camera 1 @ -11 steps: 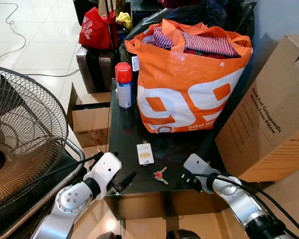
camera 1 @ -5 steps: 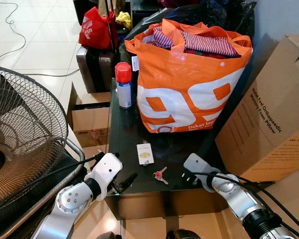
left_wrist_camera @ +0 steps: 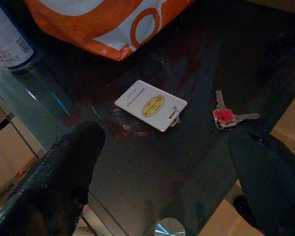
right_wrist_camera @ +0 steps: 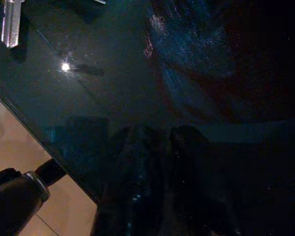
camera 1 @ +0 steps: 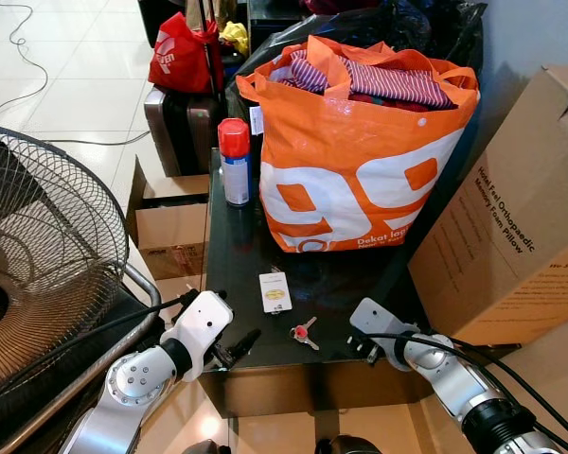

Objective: Hang keys on a hook

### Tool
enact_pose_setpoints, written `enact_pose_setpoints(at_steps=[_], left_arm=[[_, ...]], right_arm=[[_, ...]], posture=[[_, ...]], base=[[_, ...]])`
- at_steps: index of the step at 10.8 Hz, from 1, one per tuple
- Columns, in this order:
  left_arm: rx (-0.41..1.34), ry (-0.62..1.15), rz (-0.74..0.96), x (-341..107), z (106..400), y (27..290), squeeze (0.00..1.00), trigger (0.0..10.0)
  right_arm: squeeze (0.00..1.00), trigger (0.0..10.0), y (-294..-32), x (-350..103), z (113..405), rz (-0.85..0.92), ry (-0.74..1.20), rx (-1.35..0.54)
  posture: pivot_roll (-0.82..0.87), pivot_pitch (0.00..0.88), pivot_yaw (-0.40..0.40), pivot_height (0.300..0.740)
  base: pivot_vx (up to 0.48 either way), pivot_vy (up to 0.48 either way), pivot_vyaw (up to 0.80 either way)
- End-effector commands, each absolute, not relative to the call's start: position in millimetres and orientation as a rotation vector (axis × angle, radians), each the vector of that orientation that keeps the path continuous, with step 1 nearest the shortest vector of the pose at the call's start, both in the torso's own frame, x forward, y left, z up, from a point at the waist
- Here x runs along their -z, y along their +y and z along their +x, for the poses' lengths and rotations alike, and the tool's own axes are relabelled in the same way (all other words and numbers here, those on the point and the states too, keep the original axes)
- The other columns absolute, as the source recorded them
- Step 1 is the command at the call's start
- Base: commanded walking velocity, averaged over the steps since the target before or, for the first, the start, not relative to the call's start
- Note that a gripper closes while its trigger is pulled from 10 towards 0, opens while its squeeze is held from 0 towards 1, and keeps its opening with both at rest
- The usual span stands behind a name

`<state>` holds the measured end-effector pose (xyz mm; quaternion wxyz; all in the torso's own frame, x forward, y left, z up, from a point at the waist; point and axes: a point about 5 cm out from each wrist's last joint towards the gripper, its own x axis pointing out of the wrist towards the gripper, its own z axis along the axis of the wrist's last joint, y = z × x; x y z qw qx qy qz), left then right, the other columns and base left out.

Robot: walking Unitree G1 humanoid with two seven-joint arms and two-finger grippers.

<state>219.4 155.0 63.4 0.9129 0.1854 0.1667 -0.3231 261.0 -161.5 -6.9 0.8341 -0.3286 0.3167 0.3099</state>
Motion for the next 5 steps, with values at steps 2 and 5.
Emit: enact_pose_setpoints(at_steps=[2, 5], left_arm=[[0.686, 0.36, 0.376, -60.5, 217.2, 152.3, 0.0, 10.0], [0.689, 0.36, 0.379, -59.6, 217.8, 152.0, 0.0, 10.0]], right_arm=[[0.0, 0.0, -168.4, 8.4, 261.6, -0.724, 0.697, -0.65], [0.0, 0.0, -170.2, 10.2, 261.4, -0.728, 0.704, -0.641]], posture=[[-0.15, 0.087, -0.033, 0.74], [-0.14, 0.079, -0.033, 0.74]], base=[[0.0, 0.0, 0.0], [0.0, 0.0, 0.0]])
